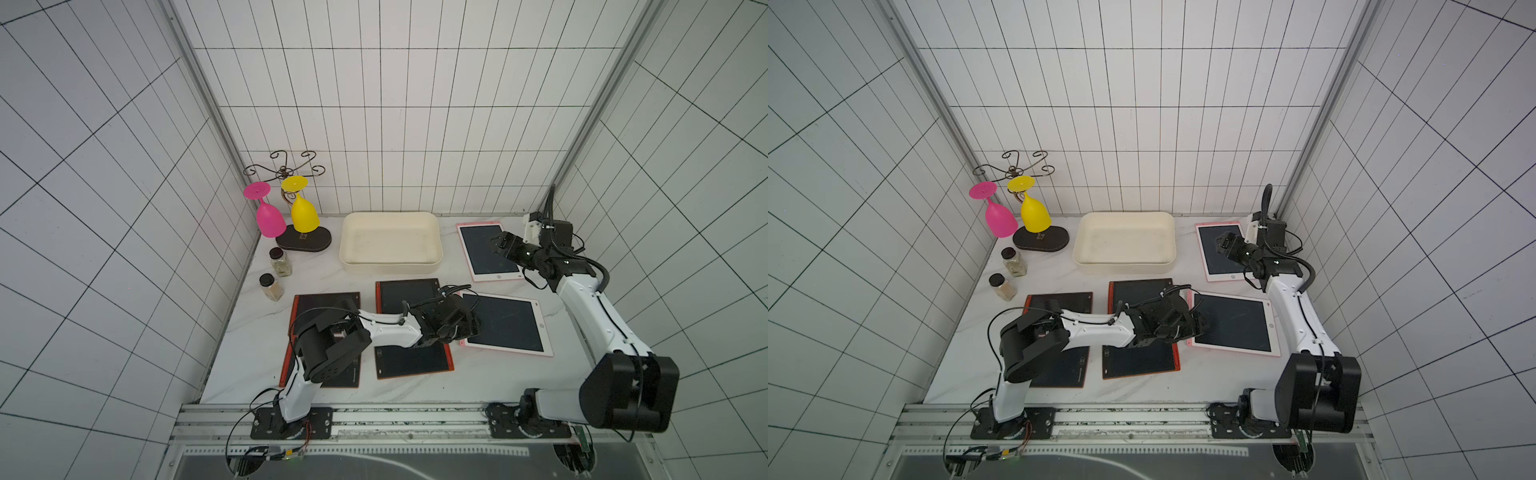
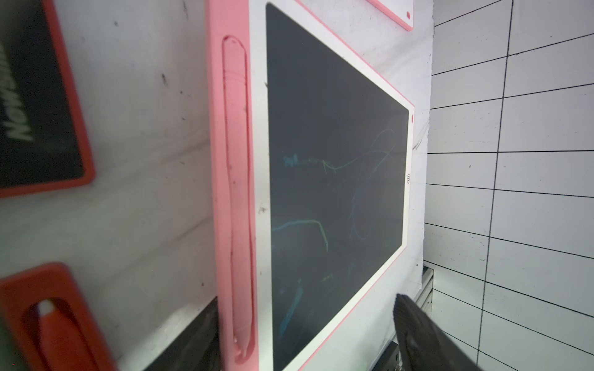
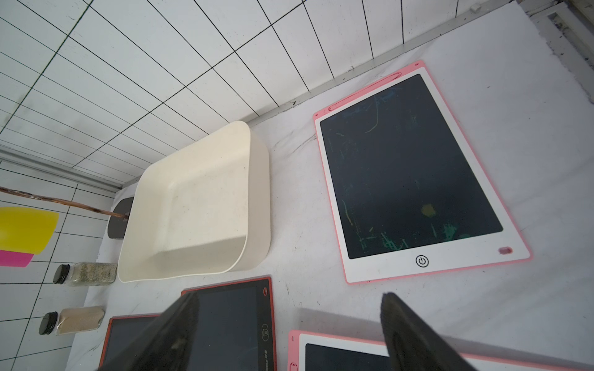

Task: Take out the writing tablet from the storage box
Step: Place the writing tablet at the center of the board.

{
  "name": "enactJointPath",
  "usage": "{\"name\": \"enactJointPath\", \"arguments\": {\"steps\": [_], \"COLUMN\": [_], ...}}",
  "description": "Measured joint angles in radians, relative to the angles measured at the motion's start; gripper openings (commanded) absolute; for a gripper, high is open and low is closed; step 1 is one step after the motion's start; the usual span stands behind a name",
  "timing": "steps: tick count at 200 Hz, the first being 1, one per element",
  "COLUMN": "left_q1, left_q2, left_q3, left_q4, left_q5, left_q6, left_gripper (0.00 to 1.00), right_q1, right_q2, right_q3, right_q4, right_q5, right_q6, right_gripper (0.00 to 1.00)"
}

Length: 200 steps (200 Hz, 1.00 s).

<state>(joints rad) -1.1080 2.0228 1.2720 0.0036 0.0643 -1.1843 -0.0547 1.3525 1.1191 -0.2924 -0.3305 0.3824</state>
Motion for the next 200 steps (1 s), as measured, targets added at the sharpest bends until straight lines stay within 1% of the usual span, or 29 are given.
{"name": "enactJointPath", "arguments": {"steps": [11, 17, 27, 35, 54, 68, 84, 115, 142, 171, 200], "left_q1": [-0.001, -0.001, -0.002, -0.002, -0.003, -0.003, -0.003, 0.02, 0.097, 0.235, 0.381], "left_q2": [-0.005, -0.008, -0.015, -0.025, -0.052, -0.072, -0.109, -0.233, -0.386, -0.553, -0.667], "left_q3": [0.001, 0.001, 0.002, 0.003, 0.008, 0.021, 0.031, 0.029, -0.029, -0.152, -0.254], "left_q4": [-0.017, -0.026, -0.035, -0.047, -0.073, -0.088, -0.107, -0.142, -0.117, -0.063, -0.037], "left_q5": [-0.011, -0.016, -0.024, -0.032, -0.051, -0.071, -0.103, -0.164, -0.193, -0.213, -0.214], "left_q6": [0.004, 0.008, 0.012, 0.02, 0.04, 0.058, 0.096, 0.169, 0.245, 0.354, 0.466], "left_gripper": [0.82, 0.85, 0.87, 0.92, 0.94, 0.94, 0.97, 0.97, 0.97, 0.97, 0.97], "right_q1": [0.0, 0.0, 0.0, 0.0, 0.0, 0.0, 0.0, 0.0, -0.007, -0.03, -0.046], "right_q2": [0.0, 0.0, 0.0, 0.001, 0.006, 0.013, 0.016, 0.005, -0.025, -0.037, -0.036], "right_q3": [0.0, 0.0, 0.0, 0.0, 0.0, 0.0, 0.0, 0.0, 0.0, 0.0, -0.002], "right_q4": [0.001, 0.001, 0.001, 0.001, 0.002, 0.001, 0.001, 0.009, 0.032, 0.055, 0.085], "right_q5": [0.0, 0.001, 0.002, 0.003, 0.005, 0.006, 0.022, 0.086, 0.151, 0.198, 0.237], "right_q6": [0.002, 0.002, 0.003, 0.003, 0.003, 0.006, 0.014, 0.029, 0.045, 0.058, 0.059], "right_gripper": [0.9, 0.89, 0.89, 0.9, 0.9, 0.98, 0.98, 0.98, 0.98, 0.98, 0.98]}}
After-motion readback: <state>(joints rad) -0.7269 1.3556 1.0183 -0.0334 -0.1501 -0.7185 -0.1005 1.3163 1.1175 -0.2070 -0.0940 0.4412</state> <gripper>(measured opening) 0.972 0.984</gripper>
